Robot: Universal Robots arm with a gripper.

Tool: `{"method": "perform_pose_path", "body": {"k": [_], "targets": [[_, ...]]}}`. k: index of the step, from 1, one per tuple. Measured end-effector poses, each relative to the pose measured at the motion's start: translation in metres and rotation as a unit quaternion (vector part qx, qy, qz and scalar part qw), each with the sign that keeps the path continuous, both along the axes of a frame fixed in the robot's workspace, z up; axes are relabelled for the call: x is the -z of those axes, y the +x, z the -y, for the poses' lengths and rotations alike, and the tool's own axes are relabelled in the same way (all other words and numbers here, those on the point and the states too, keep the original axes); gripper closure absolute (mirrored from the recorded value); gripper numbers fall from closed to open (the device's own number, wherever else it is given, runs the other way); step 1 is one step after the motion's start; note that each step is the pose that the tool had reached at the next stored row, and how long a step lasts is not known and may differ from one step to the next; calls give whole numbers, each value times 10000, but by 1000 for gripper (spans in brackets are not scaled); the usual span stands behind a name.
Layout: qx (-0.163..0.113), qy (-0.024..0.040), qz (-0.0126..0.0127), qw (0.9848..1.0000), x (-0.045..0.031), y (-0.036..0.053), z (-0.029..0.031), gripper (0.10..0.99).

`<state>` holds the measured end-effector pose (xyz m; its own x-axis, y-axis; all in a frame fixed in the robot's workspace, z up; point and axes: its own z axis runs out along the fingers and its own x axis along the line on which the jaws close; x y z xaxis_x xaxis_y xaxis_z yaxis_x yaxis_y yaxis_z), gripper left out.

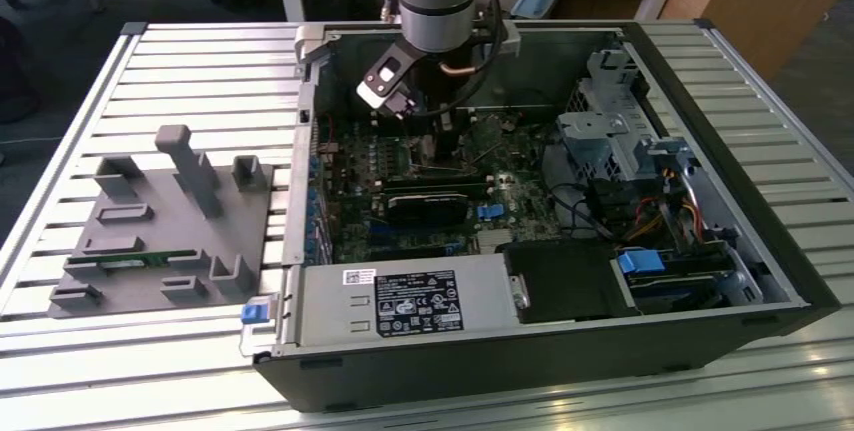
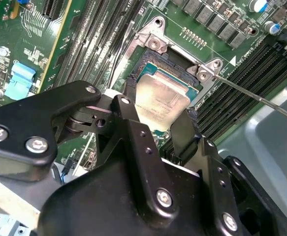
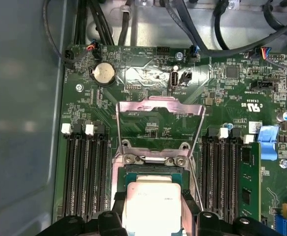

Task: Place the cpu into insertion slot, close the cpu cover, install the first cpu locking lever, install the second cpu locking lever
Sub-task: 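Place the cpu into insertion slot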

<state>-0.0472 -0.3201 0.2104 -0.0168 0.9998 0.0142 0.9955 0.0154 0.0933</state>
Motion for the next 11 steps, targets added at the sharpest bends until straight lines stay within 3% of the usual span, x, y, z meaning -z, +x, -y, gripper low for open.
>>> {"method": "perform_pose_path", "body": {"k": [11], "targets": [[16,0,0,10000,60,-4,0,561]]}}
